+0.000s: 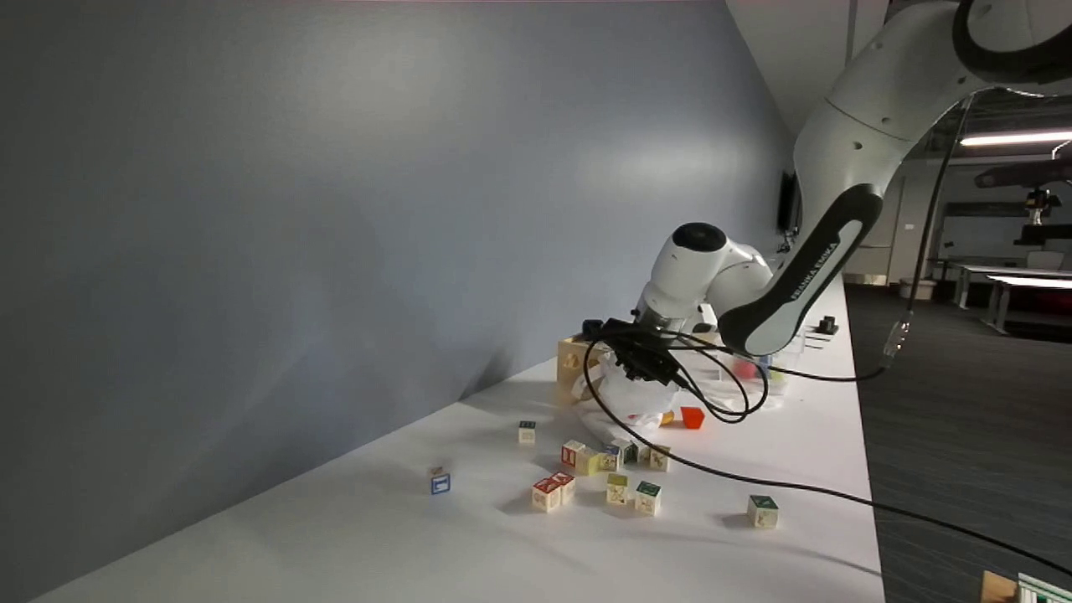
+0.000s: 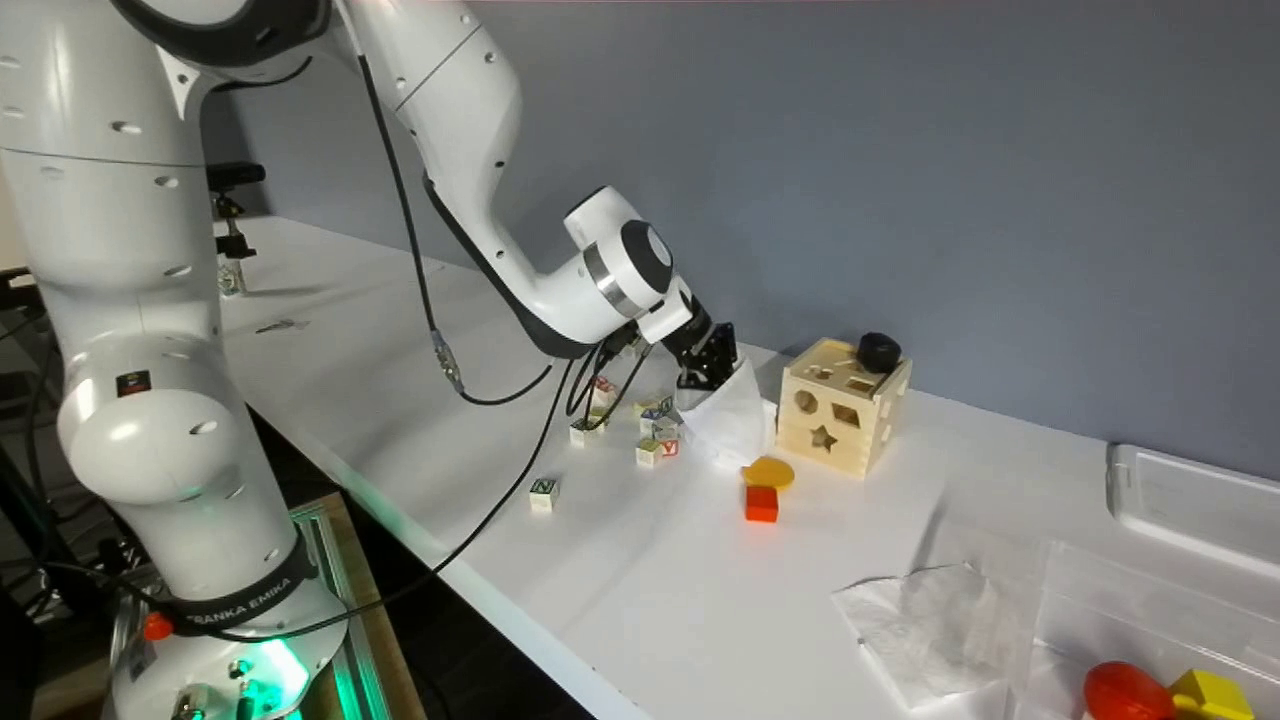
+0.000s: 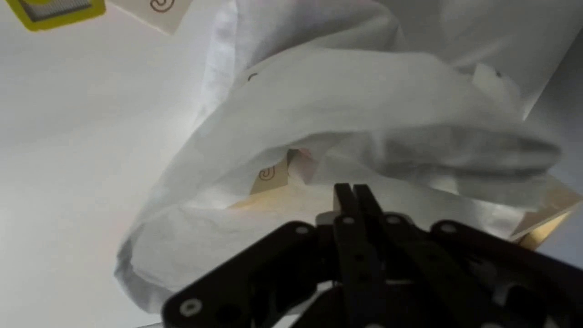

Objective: Open the white bag

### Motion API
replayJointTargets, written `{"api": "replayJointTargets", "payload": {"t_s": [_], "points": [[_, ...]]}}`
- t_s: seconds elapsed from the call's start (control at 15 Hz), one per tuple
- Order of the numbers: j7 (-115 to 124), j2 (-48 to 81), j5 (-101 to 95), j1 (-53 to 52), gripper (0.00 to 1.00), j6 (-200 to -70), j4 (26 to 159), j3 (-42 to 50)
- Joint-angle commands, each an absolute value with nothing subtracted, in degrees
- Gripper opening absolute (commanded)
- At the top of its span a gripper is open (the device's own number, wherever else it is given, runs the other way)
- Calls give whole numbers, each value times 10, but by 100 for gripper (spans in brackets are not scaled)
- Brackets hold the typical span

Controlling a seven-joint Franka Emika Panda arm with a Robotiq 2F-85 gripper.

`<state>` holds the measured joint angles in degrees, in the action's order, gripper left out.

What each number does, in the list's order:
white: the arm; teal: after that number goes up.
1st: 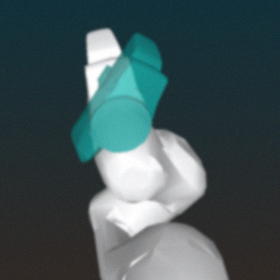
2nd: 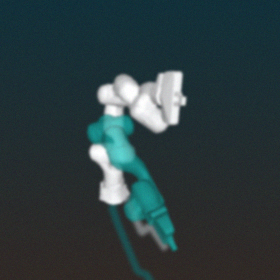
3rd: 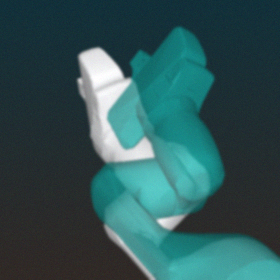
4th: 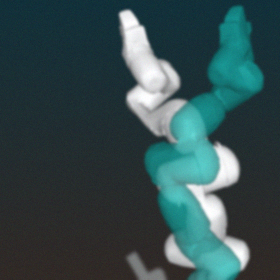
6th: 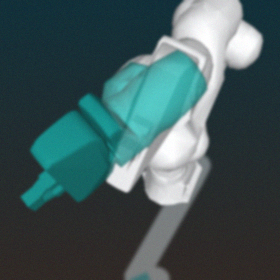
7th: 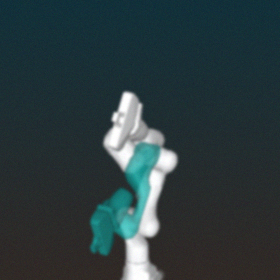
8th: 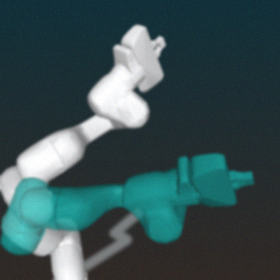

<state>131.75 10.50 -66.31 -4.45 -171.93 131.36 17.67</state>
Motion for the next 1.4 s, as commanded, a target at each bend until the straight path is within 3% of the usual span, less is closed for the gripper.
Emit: {"api": "replayJointTargets", "payload": {"t_s": [0.0, 0.6, 0.67, 0.73, 0.93, 1.33], "points": [[1228, 53, -588, -31, 0, -1739, 1370, 152], [1116, -98, -503, -56, 0, -1610, 1422, 131], [1053, -114, -440, -25, 0, -1591, 1432, 92], [1012, -129, -400, -75, 0, -1564, 1435, 132], [875, -177, -286, -175, 0, -1432, 1428, 180], [638, -200, -226, -147, 1, -1143, 1308, 158]]}}
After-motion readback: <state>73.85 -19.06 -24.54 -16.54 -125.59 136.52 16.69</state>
